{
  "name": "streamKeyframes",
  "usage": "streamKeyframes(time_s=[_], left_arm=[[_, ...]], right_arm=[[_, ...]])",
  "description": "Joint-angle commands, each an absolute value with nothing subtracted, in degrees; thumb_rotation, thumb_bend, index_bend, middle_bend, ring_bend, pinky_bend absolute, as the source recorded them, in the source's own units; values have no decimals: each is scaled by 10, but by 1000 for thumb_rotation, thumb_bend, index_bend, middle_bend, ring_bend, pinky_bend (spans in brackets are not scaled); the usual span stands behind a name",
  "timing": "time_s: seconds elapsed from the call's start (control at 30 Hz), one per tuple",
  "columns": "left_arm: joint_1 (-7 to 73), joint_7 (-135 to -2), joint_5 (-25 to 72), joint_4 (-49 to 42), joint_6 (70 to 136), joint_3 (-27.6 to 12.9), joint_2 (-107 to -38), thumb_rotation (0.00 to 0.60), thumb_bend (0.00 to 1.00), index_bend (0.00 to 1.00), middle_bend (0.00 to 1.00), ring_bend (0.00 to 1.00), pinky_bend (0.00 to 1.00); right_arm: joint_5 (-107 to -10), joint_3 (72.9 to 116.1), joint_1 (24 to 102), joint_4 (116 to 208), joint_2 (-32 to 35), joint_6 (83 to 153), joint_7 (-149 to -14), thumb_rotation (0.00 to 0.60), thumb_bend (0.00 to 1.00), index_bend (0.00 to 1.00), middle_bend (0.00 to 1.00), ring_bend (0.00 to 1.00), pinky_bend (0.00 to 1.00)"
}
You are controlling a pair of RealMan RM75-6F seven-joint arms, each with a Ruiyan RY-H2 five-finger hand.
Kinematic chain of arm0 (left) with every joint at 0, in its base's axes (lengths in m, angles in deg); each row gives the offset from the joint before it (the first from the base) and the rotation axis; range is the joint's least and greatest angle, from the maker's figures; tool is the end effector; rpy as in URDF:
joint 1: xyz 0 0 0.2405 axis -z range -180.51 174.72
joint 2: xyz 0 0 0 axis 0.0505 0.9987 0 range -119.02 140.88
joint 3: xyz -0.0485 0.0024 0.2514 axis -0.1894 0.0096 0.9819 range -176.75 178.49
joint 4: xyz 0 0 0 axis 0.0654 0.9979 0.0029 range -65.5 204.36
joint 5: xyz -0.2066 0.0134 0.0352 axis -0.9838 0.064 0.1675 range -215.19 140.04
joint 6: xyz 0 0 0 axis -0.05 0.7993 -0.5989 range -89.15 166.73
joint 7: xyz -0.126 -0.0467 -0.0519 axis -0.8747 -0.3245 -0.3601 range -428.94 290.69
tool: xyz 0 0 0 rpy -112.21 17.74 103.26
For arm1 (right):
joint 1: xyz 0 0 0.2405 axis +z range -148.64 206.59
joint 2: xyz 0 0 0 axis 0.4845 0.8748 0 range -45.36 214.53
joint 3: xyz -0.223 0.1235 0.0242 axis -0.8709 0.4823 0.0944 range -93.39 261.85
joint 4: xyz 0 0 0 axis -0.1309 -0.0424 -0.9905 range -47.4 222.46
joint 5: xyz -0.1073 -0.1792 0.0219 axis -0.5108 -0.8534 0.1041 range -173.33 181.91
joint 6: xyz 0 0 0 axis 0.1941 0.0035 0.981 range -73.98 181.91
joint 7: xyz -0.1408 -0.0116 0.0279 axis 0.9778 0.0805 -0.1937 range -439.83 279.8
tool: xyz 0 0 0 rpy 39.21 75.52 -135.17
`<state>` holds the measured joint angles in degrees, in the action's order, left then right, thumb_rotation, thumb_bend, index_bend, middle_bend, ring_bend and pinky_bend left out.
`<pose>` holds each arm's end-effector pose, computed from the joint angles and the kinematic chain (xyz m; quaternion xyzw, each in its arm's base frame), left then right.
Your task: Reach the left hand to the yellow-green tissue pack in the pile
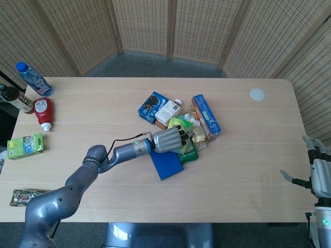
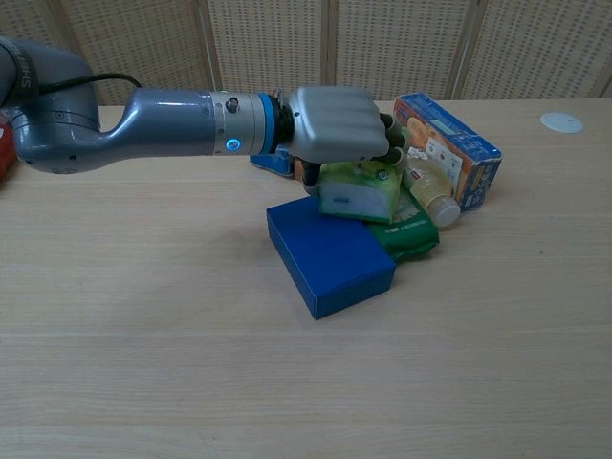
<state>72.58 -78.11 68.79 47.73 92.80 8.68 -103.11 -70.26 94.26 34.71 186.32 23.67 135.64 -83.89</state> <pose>-0.0141 0.4202 -0.1105 -0.9029 0.1455 -0.3108 0.2590 -0.3069 -0.2076 0.1856 0.5002 -0.4453 0.4249 0.6091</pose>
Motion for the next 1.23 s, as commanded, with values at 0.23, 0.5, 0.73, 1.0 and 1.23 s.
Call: streamKeyframes(time_s=[0.23,0.5,0.73,1.0,1.23], left_arm=[[729,-772,674,468,955,78,-1022,600,0,417,370,311,515],[743,-743,657,392,1004,48,-958,600,0,416,367,312,512],[757,-671,640,251,1013,15,-836,600,0,402,356,312,512],[755,-562,608,45,978,-24,-673,600,0,391,348,311,511],[739,-511,587,-29,957,-39,-626,600,0,387,334,301,506]], right_arm=[[-703,943,347,1863,238,1356,-842,526,0,0,0,0,0],[-708,942,345,1868,241,1360,-844,524,0,0,0,0,0],[-714,943,342,1874,246,1368,-849,525,0,0,0,0,0],[-722,940,338,1879,252,1373,-857,525,0,0,0,0,0],[-731,936,335,1880,255,1377,-864,529,0,0,0,0,0]])
